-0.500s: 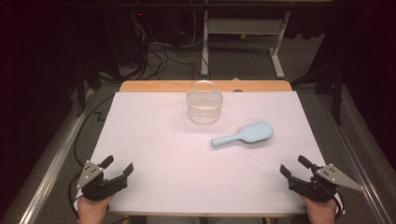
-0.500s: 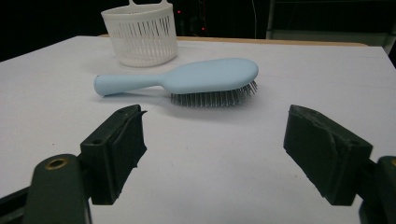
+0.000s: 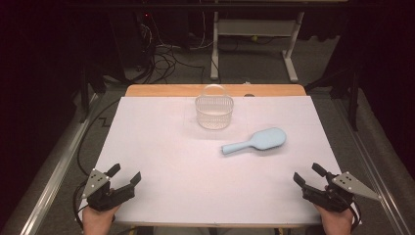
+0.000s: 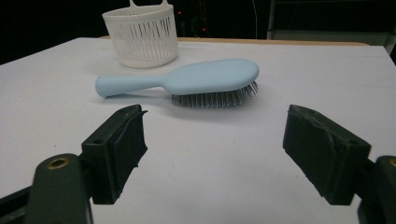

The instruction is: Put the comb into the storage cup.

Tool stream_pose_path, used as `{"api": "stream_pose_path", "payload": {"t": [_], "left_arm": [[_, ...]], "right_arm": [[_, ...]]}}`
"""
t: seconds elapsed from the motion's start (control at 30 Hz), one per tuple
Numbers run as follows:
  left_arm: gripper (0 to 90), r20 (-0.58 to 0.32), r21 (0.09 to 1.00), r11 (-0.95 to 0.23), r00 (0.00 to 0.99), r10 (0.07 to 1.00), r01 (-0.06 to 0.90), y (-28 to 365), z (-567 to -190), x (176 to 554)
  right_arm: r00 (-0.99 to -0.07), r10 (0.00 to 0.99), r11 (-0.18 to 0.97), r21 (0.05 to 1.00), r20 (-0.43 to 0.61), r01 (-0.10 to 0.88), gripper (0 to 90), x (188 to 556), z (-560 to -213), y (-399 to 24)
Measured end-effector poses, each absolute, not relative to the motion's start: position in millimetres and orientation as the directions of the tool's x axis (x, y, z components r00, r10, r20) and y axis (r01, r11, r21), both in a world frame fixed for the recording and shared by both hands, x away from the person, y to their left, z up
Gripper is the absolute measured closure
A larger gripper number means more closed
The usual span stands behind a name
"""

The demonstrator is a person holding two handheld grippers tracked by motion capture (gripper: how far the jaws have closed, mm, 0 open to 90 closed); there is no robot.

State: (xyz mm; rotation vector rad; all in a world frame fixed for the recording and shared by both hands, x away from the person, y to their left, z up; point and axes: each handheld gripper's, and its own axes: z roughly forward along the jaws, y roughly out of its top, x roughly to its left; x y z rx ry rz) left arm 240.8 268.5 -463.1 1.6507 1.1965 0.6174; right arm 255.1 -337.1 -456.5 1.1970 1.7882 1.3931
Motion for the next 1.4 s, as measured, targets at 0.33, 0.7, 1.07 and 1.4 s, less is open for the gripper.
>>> {"api": "stream_pose_path", "payload": {"t": [0.33,0.7,1.07,1.4], "left_arm": [[17.9,-0.131,0.904,-0.053,0.392,0.911,0.425,267.3,-463.2,240.2],[17.9,-0.124,0.904,-0.059,0.394,0.911,0.423,266.3,-463.2,239.8],[17.9,-0.128,0.904,-0.059,0.399,0.908,0.424,265.8,-463.2,240.2],[17.9,-0.125,0.904,-0.062,0.401,0.908,0.422,265.3,-463.4,240.2]], "right_arm": [[-0.429,0.900,0.050,0.958,0.080,0.284,24.7,251.1,-454.8,-337.4],[-0.429,0.900,0.041,0.964,0.078,0.262,25.1,254.1,-451.7,-335.0],[-0.452,0.889,0.043,0.971,0.069,0.234,27.0,262.2,-447.2,-326.2],[-0.483,0.875,0.073,0.974,0.041,0.216,28.0,272.5,-445.3,-316.6]]}}
